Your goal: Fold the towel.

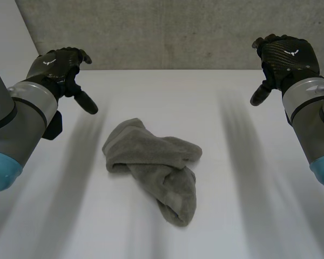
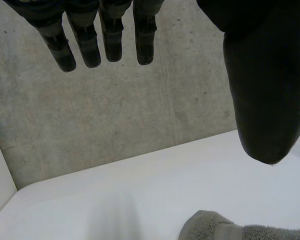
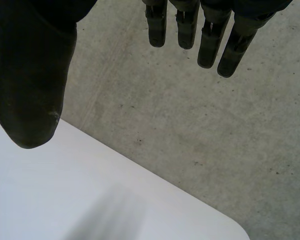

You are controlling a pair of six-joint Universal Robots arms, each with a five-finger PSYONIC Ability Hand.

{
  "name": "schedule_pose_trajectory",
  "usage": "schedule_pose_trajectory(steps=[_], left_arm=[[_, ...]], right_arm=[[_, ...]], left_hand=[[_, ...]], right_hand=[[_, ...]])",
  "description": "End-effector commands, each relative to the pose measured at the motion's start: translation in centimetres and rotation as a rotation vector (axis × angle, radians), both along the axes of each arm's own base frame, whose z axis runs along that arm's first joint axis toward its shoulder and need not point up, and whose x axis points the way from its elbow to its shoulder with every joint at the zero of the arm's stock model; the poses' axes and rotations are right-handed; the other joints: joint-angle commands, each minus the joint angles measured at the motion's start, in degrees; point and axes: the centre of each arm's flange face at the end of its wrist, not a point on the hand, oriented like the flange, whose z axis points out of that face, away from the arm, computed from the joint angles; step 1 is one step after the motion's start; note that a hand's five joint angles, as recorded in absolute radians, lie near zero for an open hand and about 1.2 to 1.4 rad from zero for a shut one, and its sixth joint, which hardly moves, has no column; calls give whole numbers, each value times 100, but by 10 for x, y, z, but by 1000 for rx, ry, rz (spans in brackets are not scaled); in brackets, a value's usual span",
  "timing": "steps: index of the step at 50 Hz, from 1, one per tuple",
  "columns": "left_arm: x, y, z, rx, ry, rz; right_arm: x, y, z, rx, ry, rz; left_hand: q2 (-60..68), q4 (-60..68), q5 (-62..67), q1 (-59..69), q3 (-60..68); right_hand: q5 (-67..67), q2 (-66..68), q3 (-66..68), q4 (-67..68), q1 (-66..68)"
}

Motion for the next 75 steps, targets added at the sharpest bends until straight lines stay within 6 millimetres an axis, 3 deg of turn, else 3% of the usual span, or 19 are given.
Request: schedule_pose_trajectory(steps=[1,15,17,22,33,40,46,48,49,50,53,60,64,66,69,71,72,74,75], left_arm=[[-1,0,0,-8,4,-2],[-14,4,0,-54,15,-85],[-20,6,-1,-58,5,-142],[-37,6,-26,-21,-75,-313],[-49,-3,-78,48,-221,-442],[-52,-4,-115,93,-354,-498],[-53,-1,-128,134,-389,-516],[-54,1,-129,142,-388,-521],[-54,1,-129,142,-388,-521],[-54,1,-129,143,-385,-521],[-56,4,-127,141,-382,-526],[-62,12,-120,125,-369,-538],[-64,17,-93,76,-315,-523],[-62,18,-83,64,-284,-510],[-60,20,-58,24,-201,-473],[-57,21,-28,-48,-82,-418],[-57,21,-28,-49,-81,-418],[-51,25,-4,-134,35,-369],[-51,25,-4,-135,36,-369]], right_arm=[[0,0,0,2,1,0],[9,3,-3,15,-5,103],[20,8,-17,96,11,259],[27,7,-48,258,28,385],[31,-4,-131,503,51,374],[41,-4,-152,546,-54,377],[53,2,-164,544,-110,404],[55,4,-166,544,-111,411],[58,7,-168,544,-109,420],[59,7,-168,541,-110,422],[60,7,-169,539,-114,425],[53,-1,-142,484,-157,441],[48,-6,-117,421,-177,459],[48,-6,-77,312,-195,496],[49,-7,-54,241,-202,511],[51,-10,-10,99,-219,527],[51,-10,-10,98,-219,527],[55,-5,34,-33,-233,562],[55,-5,35,-34,-233,562]], left_hand=[[-281,-311,-154,-507,-276],[-264,-311,-137,-490,-276],[-264,-311,-137,-490,-276],[-248,-311,-120,-473,-276],[-248,-311,-120,-473,-276],[4,-311,131,-222,-276],[1334,-311,1461,1108,-276],[3407,-311,3534,3182,-276],[3419,-311,3546,3194,-276],[4535,-311,4662,4310,-276],[6520,-311,6647,6294,-276],[6529,-311,6656,6304,-276],[6529,-311,6656,6304,-276],[6529,-311,6656,6304,-276],[6529,-311,6656,6304,-276],[6529,-311,6656,6304,-276],[6529,-311,6656,6304,-276],[6529,-311,6656,6304,-276],[6529,-311,6656,6304,-276]], right_hand=[[-352,-442,-265,-437,-321],[-352,-442,-265,-437,-321],[-352,-442,-265,-437,-321],[-352,-442,-265,-437,-321],[-352,-442,-265,-437,-321],[-352,-442,-265,-437,-321],[1484,1393,-265,-437,1514],[2499,2409,-265,-437,2530],[3882,3791,-265,-437,3912],[5195,5104,-265,-437,5225],[6648,6557,-265,-437,6679],[6648,6558,-265,-437,6679],[6648,6558,-265,-437,6679],[6648,6558,-265,-437,6679],[6648,6558,-265,-437,6679],[6648,6558,-265,-437,6679],[6648,6558,-265,-437,6679],[6648,6558,-265,-437,6679],[6648,6558,-265,-437,6679]])
